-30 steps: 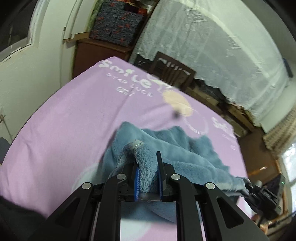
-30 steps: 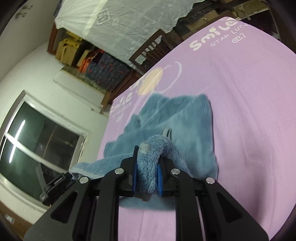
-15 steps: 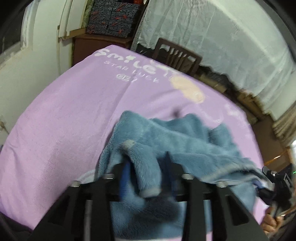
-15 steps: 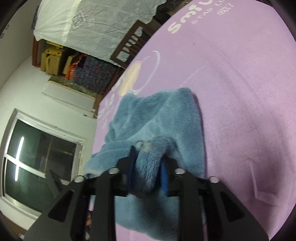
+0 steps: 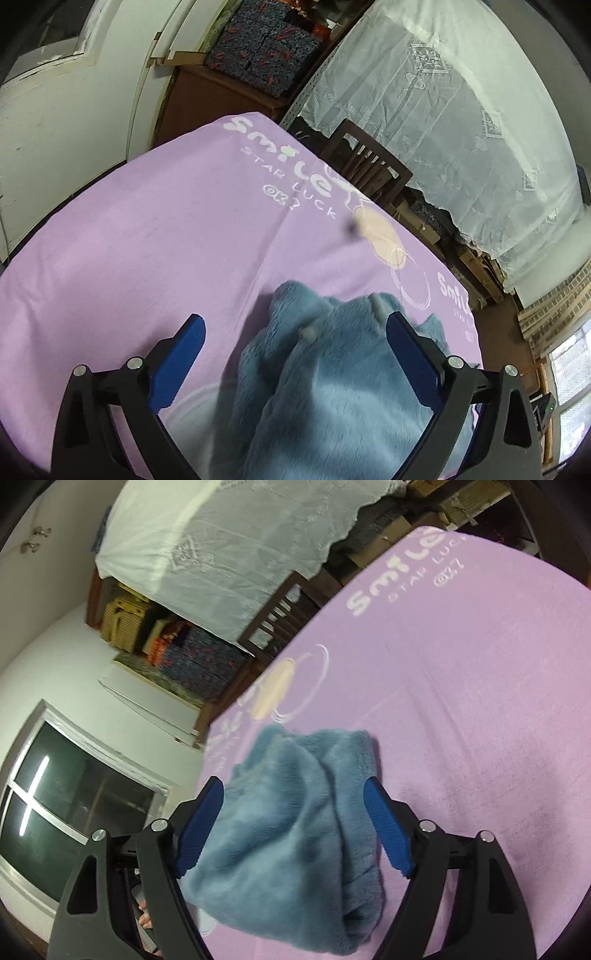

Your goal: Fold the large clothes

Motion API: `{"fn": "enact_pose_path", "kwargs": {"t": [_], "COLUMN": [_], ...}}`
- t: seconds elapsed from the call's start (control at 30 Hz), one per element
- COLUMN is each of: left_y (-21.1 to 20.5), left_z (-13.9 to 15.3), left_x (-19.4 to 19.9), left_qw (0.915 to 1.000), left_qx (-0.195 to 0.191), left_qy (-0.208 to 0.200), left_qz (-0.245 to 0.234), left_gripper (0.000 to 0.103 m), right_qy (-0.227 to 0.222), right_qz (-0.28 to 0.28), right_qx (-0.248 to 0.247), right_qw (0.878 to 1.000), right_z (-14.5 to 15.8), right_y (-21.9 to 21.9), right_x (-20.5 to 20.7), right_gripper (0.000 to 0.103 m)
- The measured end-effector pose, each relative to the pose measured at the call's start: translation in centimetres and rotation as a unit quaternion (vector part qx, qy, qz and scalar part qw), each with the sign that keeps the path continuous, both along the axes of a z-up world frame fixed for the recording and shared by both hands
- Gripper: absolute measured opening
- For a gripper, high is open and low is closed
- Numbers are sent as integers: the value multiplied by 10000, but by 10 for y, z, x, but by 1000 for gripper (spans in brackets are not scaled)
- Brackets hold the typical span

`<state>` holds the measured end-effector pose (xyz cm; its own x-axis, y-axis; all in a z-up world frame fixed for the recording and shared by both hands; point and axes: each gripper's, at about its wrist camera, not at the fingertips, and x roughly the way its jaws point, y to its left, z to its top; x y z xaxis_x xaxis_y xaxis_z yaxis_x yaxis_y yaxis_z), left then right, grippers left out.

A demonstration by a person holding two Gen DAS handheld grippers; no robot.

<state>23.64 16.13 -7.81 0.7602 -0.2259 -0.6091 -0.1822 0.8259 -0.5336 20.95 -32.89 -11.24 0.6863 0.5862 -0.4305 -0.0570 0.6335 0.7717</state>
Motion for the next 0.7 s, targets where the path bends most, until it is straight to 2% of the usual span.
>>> {"fn": "enact_pose_path", "kwargs": {"t": [0.07, 0.2, 0.3, 0.47, 0.5, 0.53, 0.57, 0.6, 0.63, 0.67, 0.7], "left_y": [-3, -24, -36, -48, -51, -53, -57, -57, -58, -58, -57], "left_z": [2, 6, 0, -12, -15, -17, -20, -21, -22, -23, -22], "left_x": [4, 20, 28, 36, 39, 41, 45, 47, 49, 50, 51], "left_qw": [10000, 9979, 9947, 9900, 9888, 9879, 9866, 9863, 9860, 9859, 9869], "left_qx": [2, 198, 379, 629, 756, 855, 975, 1036, 1081, 1082, 969], "left_qy": [-59, -97, -85, -139, -132, -119, -82, -60, -39, -16, -30], "left_qz": [-54, -609, -955, -1256, -1277, -1287, -1303, -1284, -1269, -1279, -1291], "left_gripper": [98, 98, 98, 98, 92, 80, 74, 58, 36, 27, 18], "right_qy": [-4, 31, -34, -128, -107, -92, -95, -116, -115, -126, -145], "right_qz": [27, 170, 293, 461, 498, 527, 553, 618, 658, 649, 646], "right_qx": [-227, -814, -1059, -1480, -1537, -1594, -1652, -1715, -1762, -1849, -1908], "right_qw": [9997, 9965, 9939, 9878, 9868, 9858, 9847, 9832, 9821, 9805, 9794], "right_z": [-2, -3, -1, -2, -5, -8, -9, -11, -11, -10, -10], "right_y": [9, 28, 40, 60, 63, 65, 67, 70, 73, 76, 78], "right_x": [4, 16, 26, 38, 39, 40, 40, 41, 41, 41, 41], "right_gripper": [76, 76, 76, 76, 76, 75, 72, 59, 43, 36, 21]}}
